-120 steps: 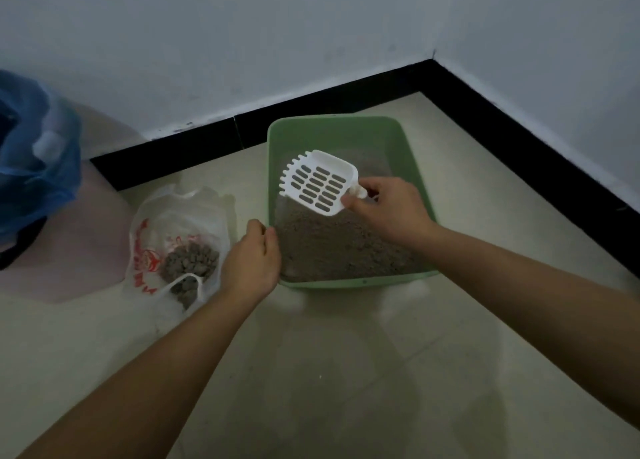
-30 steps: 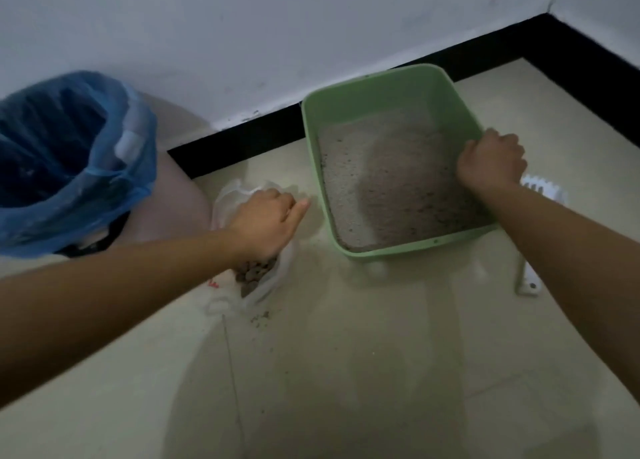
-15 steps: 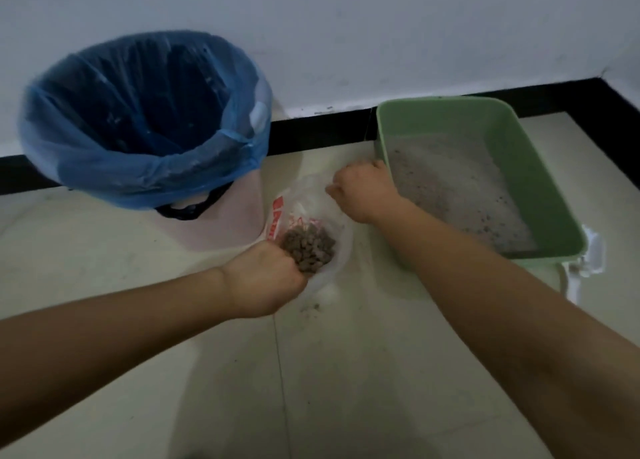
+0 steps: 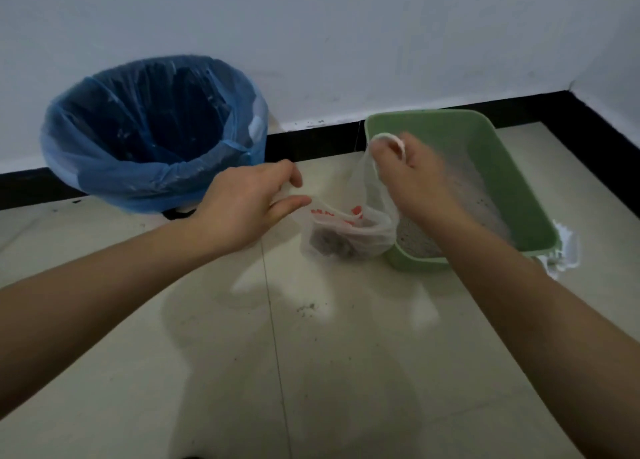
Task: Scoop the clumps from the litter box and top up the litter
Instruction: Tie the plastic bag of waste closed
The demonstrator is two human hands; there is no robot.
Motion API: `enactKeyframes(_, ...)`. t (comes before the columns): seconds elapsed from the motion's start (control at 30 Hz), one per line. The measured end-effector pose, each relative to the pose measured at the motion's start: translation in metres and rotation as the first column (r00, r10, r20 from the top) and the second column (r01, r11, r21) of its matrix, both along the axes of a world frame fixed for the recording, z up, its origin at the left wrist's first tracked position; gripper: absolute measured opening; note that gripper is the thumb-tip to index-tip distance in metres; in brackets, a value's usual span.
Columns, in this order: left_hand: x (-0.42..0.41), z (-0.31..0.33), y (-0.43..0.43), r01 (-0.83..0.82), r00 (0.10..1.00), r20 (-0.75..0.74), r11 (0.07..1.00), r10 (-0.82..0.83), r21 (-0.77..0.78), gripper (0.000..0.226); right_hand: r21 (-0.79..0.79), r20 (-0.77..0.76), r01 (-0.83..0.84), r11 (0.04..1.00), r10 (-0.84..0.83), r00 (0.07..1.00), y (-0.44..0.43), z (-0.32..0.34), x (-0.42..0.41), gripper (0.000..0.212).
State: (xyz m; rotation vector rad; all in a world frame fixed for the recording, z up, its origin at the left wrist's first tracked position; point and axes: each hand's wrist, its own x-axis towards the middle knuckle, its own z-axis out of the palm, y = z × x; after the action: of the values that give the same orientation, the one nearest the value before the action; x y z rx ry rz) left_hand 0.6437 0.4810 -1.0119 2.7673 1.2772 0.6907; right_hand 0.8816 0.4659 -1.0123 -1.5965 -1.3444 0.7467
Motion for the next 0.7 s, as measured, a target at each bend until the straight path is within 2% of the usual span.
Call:
enactKeyframes(0.03,0.001,-0.003,0.002,-0.002,1.0,-0.014,0.999,0.001,-0.055,0.026,-0.106,-0.016,-0.002,0.994,0.0,1.0,-0.001,-0.012,0.007,0.026)
enactKeyframes(0.1,0.003,-0.011,0.001,-0.061,0.988,0.125,0.979,0.086,-0.194,0.025,-0.186,-0.15,0.032,0.982,-0.061,0.987,-0.005,-0.028,0.02,0.026)
enactKeyframes(0.17,0.008,-0.019,-0.006,-0.134,0.929,0.291,0.941,0.228,-0.31,0.048,-0.154,-0.212,0.049,0.987,-0.081,0.974,-0.013,-0.034,0.03,0.044)
enactKeyframes(0.27,0.014,-0.037,-0.02,-0.216,0.849,0.35,0.864,0.396,-0.454,0.096,-0.19,-0.016,-0.045,0.981,0.043,0.999,-0.025,-0.048,0.042,0.09)
enactKeyframes(0.37,0.016,-0.063,-0.027,-0.276,0.715,0.395,0.752,0.577,-0.599,0.116,-0.252,0.219,-0.153,0.955,0.21,0.953,-0.035,-0.067,0.048,0.111)
enactKeyframes(0.43,0.018,-0.075,-0.031,-0.274,0.647,0.414,0.702,0.64,-0.657,0.119,-0.262,0.294,-0.169,0.95,0.246,0.924,-0.037,-0.079,0.048,0.111)
enactKeyframes(0.5,0.023,-0.082,-0.034,-0.251,0.566,0.4,0.612,0.721,-0.75,0.122,-0.251,0.288,-0.172,0.953,0.243,0.926,-0.037,-0.083,0.046,0.109)
enactKeyframes(0.63,0.023,-0.09,-0.032,-0.158,0.407,0.244,0.331,0.88,-0.93,0.141,-0.174,0.259,-0.178,0.969,0.219,0.941,-0.027,-0.082,0.038,0.098)
enactKeyframes(0.7,0.02,-0.096,-0.029,-0.088,0.406,0.161,0.214,0.9,-0.973,0.141,-0.129,0.257,-0.189,0.973,0.217,0.942,-0.019,-0.085,0.034,0.096)
